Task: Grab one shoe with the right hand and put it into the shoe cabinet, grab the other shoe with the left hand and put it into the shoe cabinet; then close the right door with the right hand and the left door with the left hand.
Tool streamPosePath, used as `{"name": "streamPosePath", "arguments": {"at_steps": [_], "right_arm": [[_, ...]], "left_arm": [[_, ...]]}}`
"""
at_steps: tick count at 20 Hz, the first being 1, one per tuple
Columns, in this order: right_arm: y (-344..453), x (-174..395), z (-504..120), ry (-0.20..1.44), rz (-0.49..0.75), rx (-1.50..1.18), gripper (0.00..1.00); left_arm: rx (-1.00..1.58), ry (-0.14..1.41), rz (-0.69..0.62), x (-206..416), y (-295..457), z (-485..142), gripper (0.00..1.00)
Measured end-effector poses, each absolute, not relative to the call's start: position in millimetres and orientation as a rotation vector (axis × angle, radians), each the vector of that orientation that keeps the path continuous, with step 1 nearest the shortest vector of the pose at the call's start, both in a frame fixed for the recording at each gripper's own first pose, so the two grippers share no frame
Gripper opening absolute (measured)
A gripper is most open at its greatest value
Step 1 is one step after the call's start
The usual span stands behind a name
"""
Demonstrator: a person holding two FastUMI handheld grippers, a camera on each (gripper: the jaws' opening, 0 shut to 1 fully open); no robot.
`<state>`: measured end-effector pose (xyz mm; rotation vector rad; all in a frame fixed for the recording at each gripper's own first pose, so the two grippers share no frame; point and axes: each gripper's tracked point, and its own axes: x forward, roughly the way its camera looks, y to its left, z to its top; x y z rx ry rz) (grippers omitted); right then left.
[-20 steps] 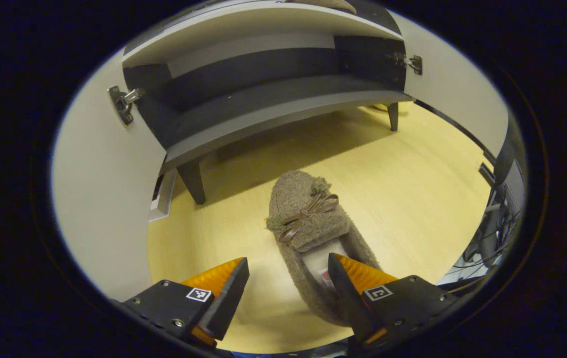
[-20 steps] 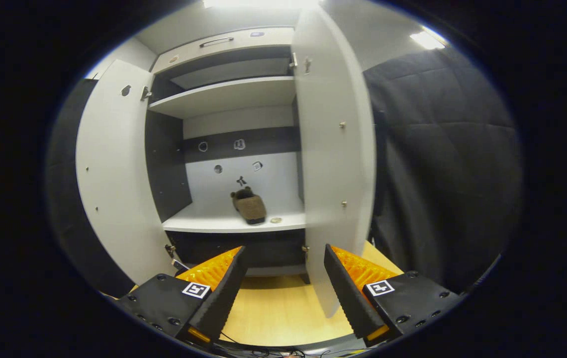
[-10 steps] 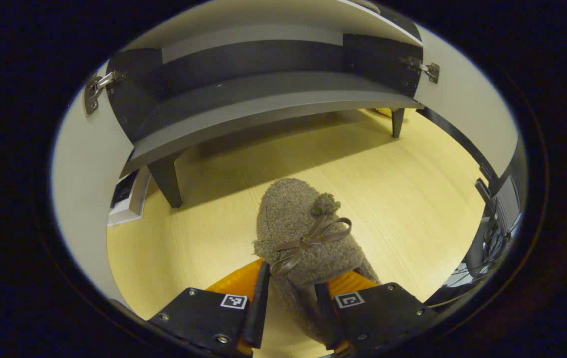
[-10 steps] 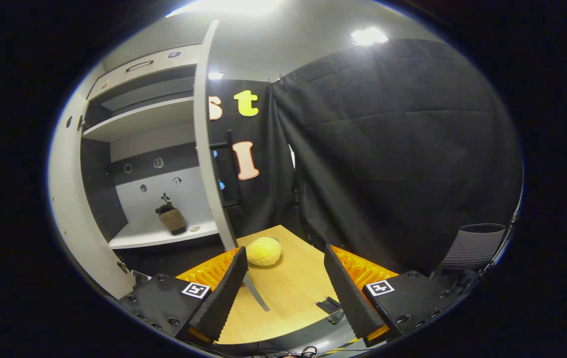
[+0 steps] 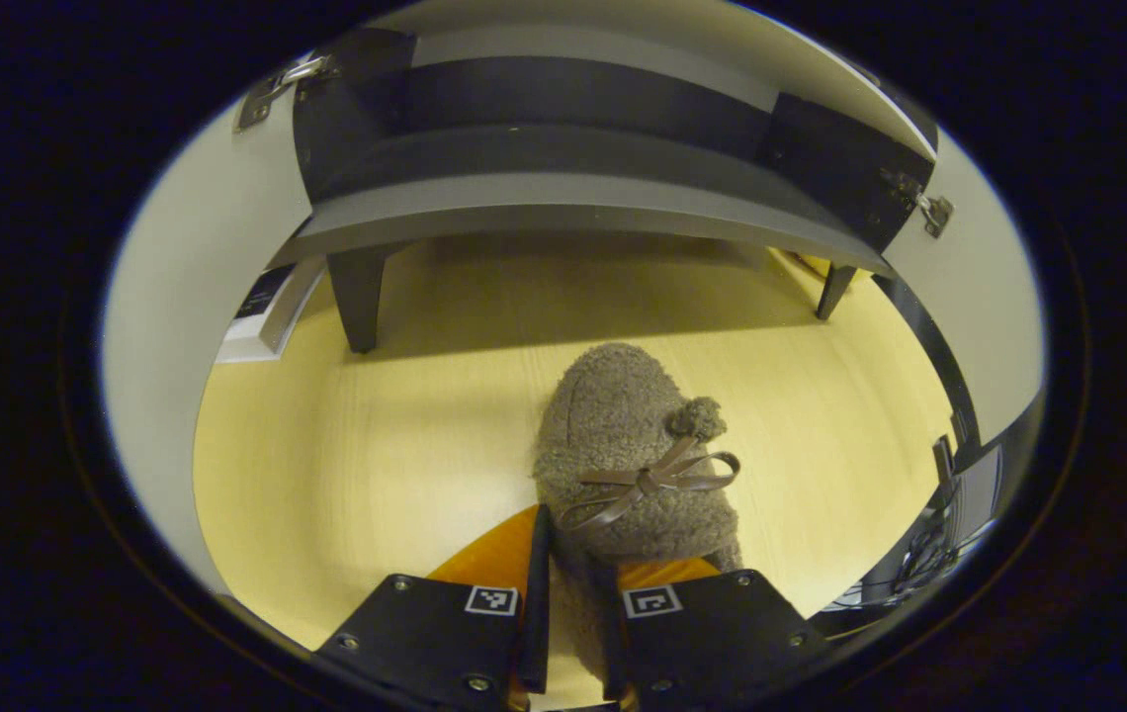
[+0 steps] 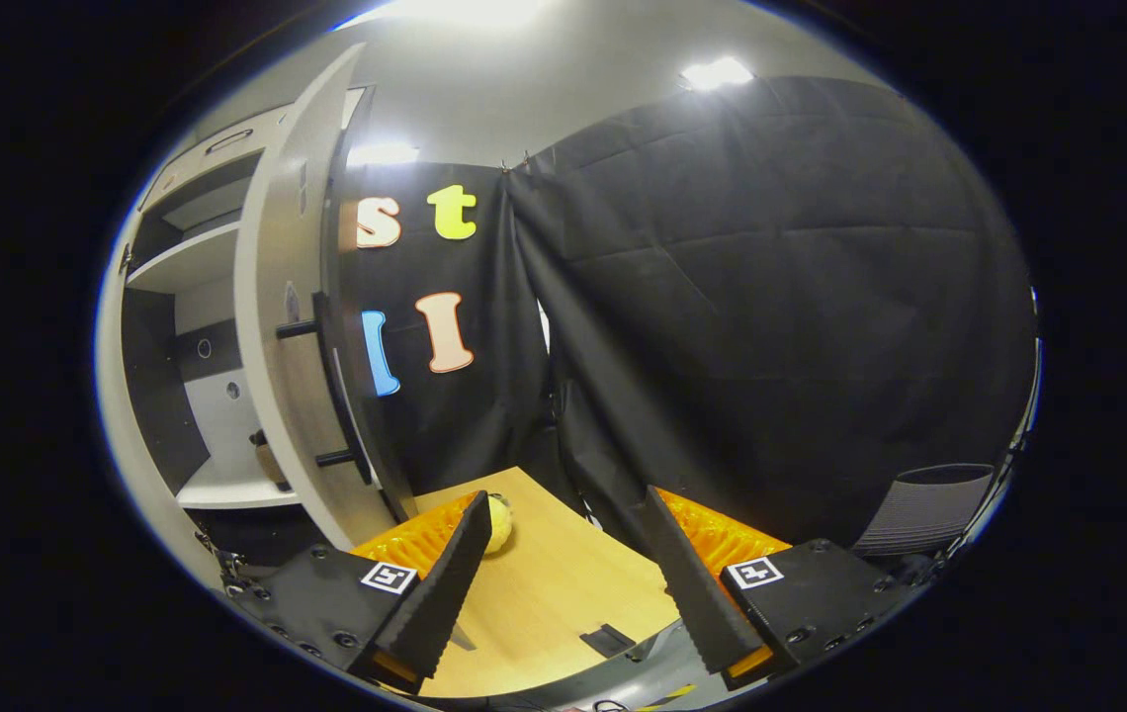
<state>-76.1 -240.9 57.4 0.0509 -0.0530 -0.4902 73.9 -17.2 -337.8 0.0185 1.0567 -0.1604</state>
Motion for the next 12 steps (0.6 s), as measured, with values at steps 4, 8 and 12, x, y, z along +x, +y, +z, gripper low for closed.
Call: {"name": "streamPosePath", "arguments": {"at_steps": [4,8,12], "right_arm": [[-273,-44,67,-0.055,-0.459,0.053,0.98],[-297,-19,73,-0.062,-0.43,0.07,0.98],[-318,0,73,-0.06,-0.404,0.105,0.98]], "left_arm": [[-0.013,1.052,-0.028,73,-3,-329,0.02],[-0.06,1.069,0.019,68,-6,-330,0.02],[-0.108,1.046,0.077,73,3,-309,0.02]]}}
